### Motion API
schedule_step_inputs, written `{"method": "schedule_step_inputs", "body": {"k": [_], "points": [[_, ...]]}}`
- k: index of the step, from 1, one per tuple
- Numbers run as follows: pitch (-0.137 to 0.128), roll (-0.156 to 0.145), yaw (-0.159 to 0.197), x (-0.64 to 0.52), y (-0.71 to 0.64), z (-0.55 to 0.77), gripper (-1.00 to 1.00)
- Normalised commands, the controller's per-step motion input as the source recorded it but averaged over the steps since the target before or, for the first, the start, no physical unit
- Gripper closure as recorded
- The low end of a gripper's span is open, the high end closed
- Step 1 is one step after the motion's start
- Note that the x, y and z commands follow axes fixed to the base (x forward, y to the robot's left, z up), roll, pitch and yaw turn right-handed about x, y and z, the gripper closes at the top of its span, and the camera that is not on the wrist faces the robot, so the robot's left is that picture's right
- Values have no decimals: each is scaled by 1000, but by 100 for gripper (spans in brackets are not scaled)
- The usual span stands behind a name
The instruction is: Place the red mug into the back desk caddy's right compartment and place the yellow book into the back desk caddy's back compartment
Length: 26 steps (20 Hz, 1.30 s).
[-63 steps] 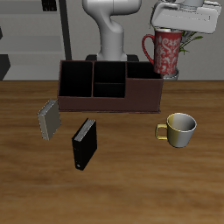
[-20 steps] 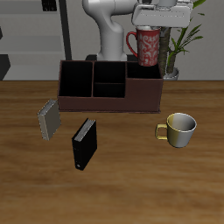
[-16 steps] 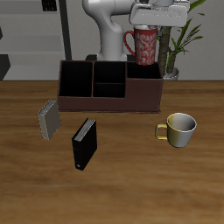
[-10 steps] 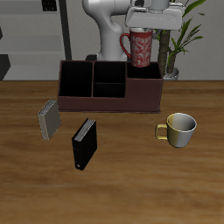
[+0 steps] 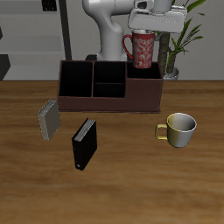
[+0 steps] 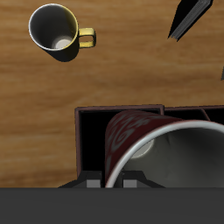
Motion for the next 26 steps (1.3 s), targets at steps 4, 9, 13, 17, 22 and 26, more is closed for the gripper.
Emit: {"method": "schedule_step_inputs", "body": {"k": [4,9,13,17,22,26], "points": [[-6,30,-4,-74,299,-166,100],[-16,22,-2,-99,149,-15,100],[-14,15,18,-26,-22,-14,100],[17,-11,-10,70,-47,-62,100],[16,-6,-16,51,14,-93,100],[7,1,-25,5,14,-72,100]]}}
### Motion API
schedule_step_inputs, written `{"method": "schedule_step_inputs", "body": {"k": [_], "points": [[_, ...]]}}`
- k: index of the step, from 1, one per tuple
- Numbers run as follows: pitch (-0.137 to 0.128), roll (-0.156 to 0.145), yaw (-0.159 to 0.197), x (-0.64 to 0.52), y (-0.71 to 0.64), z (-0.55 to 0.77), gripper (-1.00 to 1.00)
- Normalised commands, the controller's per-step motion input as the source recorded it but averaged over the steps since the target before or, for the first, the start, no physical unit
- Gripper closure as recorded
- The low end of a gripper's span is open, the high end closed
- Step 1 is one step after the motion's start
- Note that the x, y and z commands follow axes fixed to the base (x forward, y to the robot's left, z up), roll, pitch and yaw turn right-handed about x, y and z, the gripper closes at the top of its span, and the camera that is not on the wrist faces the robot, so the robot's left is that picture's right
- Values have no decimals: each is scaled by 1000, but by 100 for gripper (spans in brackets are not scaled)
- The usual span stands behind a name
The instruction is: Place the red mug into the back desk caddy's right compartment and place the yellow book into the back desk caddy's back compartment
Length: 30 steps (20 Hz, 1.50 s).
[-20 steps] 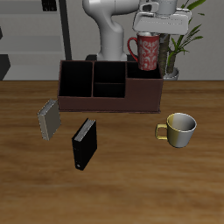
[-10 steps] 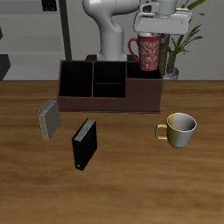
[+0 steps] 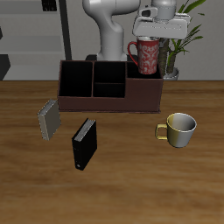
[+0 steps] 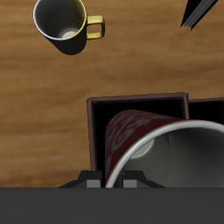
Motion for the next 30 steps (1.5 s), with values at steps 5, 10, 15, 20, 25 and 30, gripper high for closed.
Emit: {"method": "schedule_step_inputs", "body": {"k": [5,10,15,20,25,30], "points": [[20,-4,-9,83,-5,-167,100],[30,4,-22,82,-23,-173,100],[4,-10,-4,25,3,-126,100],[44,27,-27,41,78,-217,100],[27,2,-31,54,13,-218,100],[40,6,-22,9,63,-222,100]]}}
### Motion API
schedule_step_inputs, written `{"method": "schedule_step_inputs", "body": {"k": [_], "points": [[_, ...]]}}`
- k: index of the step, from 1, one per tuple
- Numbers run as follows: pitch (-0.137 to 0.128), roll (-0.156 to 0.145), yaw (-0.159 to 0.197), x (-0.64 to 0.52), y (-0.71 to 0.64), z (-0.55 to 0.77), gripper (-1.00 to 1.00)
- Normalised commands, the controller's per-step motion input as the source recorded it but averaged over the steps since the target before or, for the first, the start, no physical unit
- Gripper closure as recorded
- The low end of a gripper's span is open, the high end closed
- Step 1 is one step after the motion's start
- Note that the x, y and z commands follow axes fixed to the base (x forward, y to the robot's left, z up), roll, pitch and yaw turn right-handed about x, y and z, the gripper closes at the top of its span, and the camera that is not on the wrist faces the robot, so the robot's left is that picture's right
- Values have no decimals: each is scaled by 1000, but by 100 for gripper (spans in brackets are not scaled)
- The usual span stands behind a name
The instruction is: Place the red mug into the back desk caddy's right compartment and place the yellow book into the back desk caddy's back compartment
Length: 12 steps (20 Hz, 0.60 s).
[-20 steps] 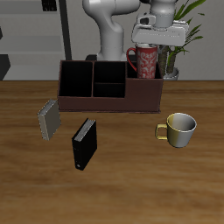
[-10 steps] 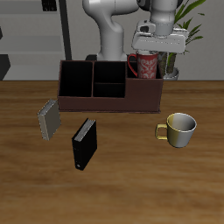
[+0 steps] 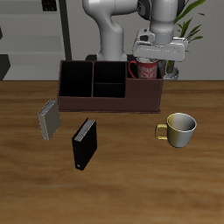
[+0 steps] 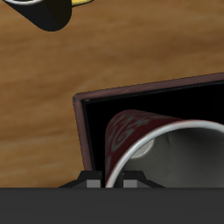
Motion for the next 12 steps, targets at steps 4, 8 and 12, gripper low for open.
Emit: {"method": "schedule_step_inputs", "body": {"k": [4,8,12], "points": [[36,3,-12,49,30,-181,100],[37,2,-22,44,0,-185,100],[15,-11,-12,42,-33,-115,100]]}}
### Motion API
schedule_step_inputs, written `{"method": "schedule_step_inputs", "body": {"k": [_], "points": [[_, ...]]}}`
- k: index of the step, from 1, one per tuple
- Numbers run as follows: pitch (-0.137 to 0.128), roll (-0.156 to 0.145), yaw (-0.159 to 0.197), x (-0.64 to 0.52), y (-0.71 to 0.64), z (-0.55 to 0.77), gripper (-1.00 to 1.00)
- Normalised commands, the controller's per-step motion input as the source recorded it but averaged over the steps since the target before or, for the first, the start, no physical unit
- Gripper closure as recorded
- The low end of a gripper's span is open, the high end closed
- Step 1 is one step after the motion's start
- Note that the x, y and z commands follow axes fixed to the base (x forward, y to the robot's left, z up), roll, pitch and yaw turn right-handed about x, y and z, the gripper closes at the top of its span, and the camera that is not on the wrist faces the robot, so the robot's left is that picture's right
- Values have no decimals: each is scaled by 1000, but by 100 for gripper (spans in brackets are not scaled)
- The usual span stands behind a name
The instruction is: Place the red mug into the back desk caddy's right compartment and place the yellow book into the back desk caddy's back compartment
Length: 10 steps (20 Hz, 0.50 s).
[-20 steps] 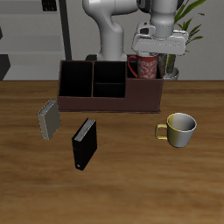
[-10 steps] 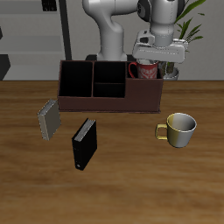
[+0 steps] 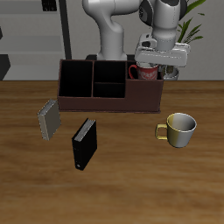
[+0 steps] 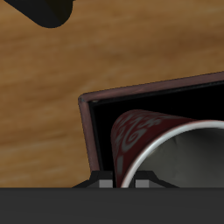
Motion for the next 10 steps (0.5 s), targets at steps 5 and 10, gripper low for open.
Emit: {"method": "schedule_step_inputs", "body": {"k": [5,10], "points": [[34,-12,-15,45,-41,-165,100],[9,-1,-1,34,18,-35,100]]}}
